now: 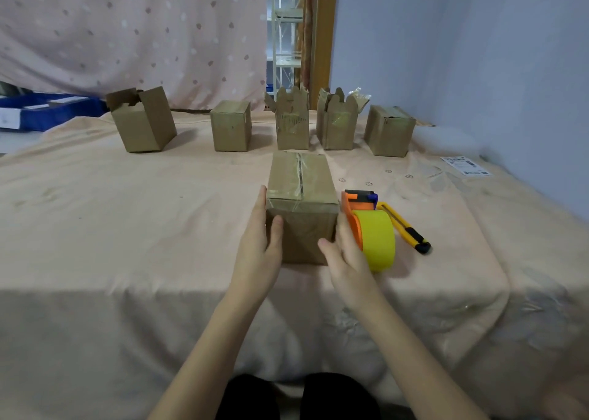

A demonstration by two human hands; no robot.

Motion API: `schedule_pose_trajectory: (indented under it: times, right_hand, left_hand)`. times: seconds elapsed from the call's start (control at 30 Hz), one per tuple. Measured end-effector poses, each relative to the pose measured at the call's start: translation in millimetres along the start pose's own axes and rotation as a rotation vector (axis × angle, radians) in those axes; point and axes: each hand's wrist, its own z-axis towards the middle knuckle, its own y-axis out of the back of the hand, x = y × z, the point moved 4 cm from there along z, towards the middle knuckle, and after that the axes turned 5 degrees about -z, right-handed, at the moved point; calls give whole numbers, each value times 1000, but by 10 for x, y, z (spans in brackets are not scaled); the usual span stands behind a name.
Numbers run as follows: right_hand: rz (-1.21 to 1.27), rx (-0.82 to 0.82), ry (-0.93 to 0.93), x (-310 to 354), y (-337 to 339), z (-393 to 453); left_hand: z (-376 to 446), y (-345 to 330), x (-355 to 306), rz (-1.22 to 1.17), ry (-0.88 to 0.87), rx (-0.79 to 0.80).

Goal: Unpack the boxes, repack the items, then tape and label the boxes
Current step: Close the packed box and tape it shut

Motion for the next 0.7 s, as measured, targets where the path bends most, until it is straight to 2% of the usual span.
schedule_pose_trajectory:
  times: [0.07,0.2,0.27,0.4,0.57,0.7]
  right_hand:
    - [24,14,0,43,-3,-19]
    - [26,-74,-8,160,203,14]
    - [-67,-69,40,249,302,48]
    - [-192,118,81,354,395,157]
    - [-372,125,139,402,606,321]
    - [-446,185,192,449,666,410]
  left_hand:
    - [13,44,1,-72,36,38]
    - [76,267,-7,-421,70,175]
    - [120,371,-14,-407,11,211]
    - [226,417,23,-304,-73,236]
    - [326,408,90,-176,-179,270]
    - [373,422,74,-126,-195,267]
